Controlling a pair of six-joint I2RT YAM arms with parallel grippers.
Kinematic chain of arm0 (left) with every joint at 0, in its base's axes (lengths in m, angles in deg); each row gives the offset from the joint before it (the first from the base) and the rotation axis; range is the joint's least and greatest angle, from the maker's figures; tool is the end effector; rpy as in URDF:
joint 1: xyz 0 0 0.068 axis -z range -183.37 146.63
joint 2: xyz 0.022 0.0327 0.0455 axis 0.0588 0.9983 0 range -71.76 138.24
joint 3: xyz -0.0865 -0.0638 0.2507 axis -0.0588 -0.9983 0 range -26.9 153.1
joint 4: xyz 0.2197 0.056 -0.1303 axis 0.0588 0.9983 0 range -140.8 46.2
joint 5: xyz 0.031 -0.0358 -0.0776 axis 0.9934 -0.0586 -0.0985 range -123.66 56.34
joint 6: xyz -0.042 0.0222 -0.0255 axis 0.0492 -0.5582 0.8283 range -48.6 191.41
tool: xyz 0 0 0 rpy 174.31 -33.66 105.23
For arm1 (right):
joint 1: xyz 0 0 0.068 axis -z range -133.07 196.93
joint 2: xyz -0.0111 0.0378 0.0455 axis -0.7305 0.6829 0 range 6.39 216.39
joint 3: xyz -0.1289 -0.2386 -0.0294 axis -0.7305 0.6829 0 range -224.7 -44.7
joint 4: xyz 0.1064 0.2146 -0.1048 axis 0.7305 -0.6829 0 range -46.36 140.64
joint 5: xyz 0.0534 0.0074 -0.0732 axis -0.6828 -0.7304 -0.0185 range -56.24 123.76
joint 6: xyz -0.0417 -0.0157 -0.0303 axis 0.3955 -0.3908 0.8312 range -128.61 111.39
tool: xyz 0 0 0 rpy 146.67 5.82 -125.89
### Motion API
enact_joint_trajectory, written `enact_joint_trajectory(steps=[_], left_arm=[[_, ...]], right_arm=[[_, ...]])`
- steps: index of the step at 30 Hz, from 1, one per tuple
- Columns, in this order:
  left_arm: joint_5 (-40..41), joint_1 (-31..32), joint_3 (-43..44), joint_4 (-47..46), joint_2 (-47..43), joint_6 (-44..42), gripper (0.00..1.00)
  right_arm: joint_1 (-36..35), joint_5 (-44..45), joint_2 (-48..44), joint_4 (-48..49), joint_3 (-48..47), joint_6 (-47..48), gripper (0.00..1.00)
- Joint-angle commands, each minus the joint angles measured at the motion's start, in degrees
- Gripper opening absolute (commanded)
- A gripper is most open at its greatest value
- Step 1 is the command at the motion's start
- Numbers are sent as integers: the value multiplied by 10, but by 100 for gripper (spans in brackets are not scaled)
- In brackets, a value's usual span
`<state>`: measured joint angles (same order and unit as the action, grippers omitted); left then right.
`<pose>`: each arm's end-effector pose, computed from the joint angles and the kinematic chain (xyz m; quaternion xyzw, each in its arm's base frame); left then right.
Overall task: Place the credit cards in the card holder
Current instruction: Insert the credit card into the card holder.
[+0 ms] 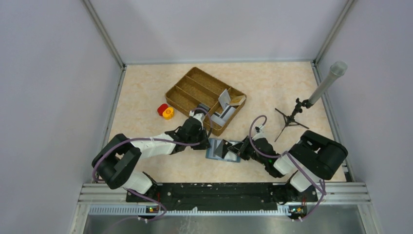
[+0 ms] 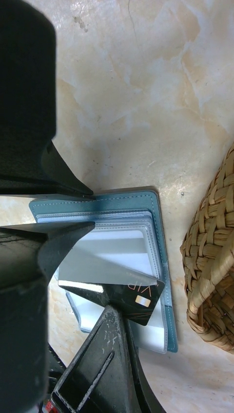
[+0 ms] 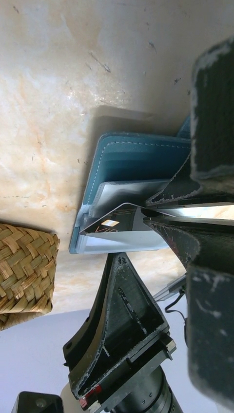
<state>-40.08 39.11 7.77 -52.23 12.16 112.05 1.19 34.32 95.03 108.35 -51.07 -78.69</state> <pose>0.1972 -0.1859 0.1485 0.0351 0.9311 -0.2775 0.2342 0.1439 0.1471 0.0972 0.1800 0.8218 0.4558 0.2906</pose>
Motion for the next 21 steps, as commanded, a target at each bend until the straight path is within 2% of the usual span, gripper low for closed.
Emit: enact_joint_trajectory(steps=[1,5,17,21], left_arm=[[-3,3,3,-6,6,3,26],[-3,3,3,-6,7,5,26],[-1,3,7,-2,7,5,26],[-1,3,7,-2,7,4,26]], right_arm=[[-10,-4,18,65,-5,-2,7],[-10,-4,3,30,-1,-13,0],[-9,20,-121,-248,-36,4,0],[-1,3,-129,-330,-69,22,0]])
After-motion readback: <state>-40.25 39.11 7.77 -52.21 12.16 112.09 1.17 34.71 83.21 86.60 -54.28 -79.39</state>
